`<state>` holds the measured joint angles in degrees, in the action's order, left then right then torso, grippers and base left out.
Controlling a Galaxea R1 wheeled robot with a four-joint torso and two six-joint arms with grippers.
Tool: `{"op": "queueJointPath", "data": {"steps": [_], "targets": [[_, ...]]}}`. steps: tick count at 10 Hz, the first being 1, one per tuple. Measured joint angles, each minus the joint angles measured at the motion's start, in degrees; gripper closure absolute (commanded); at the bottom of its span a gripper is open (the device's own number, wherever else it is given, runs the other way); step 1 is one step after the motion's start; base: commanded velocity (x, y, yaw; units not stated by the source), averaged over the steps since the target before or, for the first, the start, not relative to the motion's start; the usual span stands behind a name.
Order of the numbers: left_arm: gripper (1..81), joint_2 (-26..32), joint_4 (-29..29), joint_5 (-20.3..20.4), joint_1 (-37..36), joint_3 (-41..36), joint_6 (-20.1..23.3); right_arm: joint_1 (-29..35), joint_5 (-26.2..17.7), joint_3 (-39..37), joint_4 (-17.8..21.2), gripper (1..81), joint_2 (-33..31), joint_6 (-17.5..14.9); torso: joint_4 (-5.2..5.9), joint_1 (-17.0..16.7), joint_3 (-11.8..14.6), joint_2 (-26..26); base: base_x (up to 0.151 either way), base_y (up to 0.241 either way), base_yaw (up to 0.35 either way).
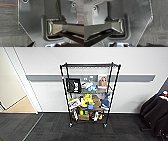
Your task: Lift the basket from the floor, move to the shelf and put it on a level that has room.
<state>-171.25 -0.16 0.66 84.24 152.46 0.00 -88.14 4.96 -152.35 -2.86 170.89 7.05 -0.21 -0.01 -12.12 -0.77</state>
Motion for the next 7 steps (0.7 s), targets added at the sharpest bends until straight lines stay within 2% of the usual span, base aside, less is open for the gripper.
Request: {"op": "queueJointPath", "data": {"steps": [2, 7], "targets": [[1.0, 0.0, 0.0, 0.0, 0.0, 0.0, 0.0, 0.1, 0.1, 0.0, 0.0, 1.0, 0.0, 0.0, 0.00, 0.0, 0.0, 0.0, 0.089, 0.000, 0.000], [1.0, 0.0, 0.0, 0.0, 0.1, -0.1, 0.0, 0.0, -0.1, 0.0, 0.0, 1.0, 0.0, 0.0, 0.00, 0.0, 0.0, 0.0, 0.000, 0.000, 0.000]]}}
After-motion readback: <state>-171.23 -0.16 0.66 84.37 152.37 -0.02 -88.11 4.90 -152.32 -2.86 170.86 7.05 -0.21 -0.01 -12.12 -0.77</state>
